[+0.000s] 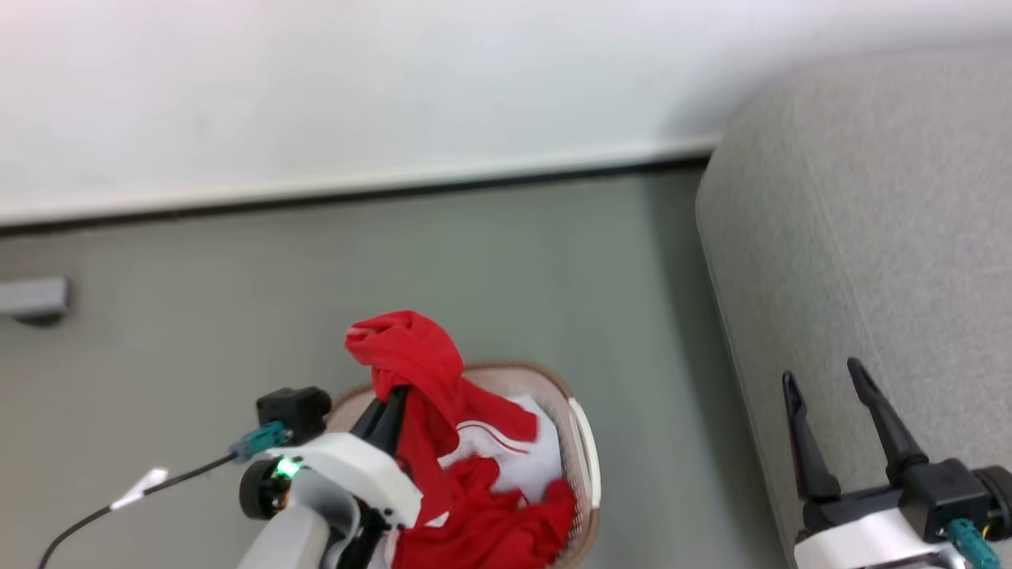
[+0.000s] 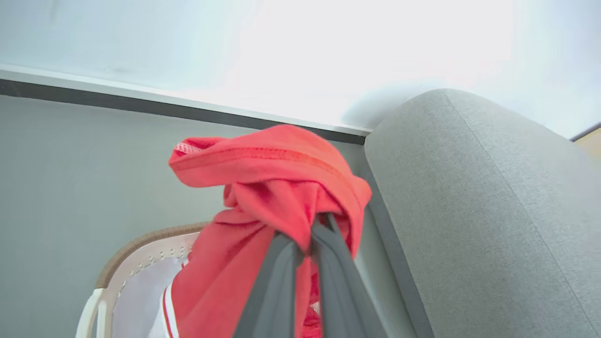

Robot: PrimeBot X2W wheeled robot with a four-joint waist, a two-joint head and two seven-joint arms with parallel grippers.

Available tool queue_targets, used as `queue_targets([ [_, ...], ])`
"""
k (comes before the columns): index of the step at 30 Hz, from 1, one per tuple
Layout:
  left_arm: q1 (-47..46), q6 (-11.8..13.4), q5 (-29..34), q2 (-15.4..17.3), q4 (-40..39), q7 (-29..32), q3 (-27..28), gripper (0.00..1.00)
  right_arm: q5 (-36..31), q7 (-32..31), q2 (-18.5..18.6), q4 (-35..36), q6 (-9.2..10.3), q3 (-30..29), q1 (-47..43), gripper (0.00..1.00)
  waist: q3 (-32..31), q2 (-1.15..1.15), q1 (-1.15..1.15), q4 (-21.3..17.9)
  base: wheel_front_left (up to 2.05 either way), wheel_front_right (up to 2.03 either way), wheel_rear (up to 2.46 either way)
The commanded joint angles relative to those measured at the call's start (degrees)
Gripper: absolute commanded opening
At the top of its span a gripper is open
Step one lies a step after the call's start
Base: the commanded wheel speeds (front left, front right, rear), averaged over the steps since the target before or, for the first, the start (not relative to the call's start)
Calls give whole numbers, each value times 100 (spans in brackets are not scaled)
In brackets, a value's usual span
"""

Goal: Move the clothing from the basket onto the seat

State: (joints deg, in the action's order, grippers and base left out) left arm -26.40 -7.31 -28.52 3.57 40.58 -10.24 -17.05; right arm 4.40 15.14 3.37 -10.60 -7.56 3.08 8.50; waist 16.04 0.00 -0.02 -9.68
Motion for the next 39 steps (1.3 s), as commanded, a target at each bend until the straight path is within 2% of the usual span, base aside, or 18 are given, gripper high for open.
queue_targets([
  [1,231,52,-45,99,-347,70,36,0,-57,2,20,-5,14,-1,-113,100,-379,0,2,106,0,0,0],
  [12,1612,799,83,544,-3091,606,137,0,-61,2,147,-21,14,74,-529,100,-1152,0,2,105,0,0,0],
  [20,2301,1163,165,821,-4197,891,265,0,-72,2,178,-5,14,99,-805,100,-1613,0,2,88,0,0,0],
  [32,2477,1235,316,1080,-4720,893,249,0,-67,2,173,68,14,248,-861,100,-1713,0,2,123,0,0,0],
  [39,2320,1198,394,1079,-4833,976,74,0,21,2,235,232,14,718,-611,100,-1664,0,2,113,0,0,0],
])
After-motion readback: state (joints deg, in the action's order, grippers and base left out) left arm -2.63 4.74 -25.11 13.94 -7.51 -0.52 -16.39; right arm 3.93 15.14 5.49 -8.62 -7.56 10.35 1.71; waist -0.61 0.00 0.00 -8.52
